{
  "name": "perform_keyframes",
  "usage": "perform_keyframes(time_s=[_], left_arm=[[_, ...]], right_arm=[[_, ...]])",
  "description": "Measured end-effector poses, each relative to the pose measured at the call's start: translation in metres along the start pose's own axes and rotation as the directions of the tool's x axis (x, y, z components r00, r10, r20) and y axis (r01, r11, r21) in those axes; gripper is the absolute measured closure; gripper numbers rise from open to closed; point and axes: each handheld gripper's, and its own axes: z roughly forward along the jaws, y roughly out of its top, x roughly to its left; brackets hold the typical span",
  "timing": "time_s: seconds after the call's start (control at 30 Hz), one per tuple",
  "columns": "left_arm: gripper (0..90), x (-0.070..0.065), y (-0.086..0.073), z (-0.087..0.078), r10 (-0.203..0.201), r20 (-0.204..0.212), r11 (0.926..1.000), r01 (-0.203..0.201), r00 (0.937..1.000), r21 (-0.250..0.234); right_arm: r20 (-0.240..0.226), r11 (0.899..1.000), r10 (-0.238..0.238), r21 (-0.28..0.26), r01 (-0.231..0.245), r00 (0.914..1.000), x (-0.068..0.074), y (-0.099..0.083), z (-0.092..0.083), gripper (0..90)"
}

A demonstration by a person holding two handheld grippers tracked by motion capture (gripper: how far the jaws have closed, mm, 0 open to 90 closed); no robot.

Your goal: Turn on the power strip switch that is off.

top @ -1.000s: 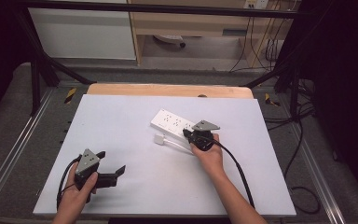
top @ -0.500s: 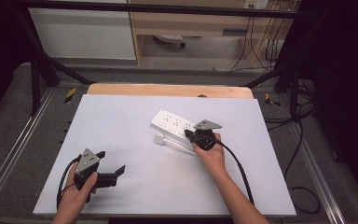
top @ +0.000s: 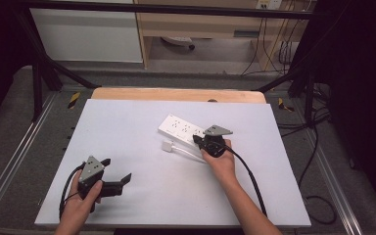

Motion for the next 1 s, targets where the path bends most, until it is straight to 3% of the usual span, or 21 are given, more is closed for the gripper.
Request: perform_keyframes(time_s=[0.57, 1.0], left_arm=[[6.2, 0.0001, 0.0, -0.0002, 0.0, 0.0, 1.0, 0.0, 1.0, 0.0], [6.2, -0.0006, 0.0, 0.0003, 0.008, 0.003, 1.0, -0.008, 1.0, 0.005]], right_arm=[[-0.009, 1.0, 0.028, -0.007, -0.028, 0.9996, 0.0006, 0.0021, -0.0024, 90.0], [-0.012, 0.999, 0.051, -0.012, -0.051, 0.9986, 0.0029, 0.0056, -0.0057, 82.7]])
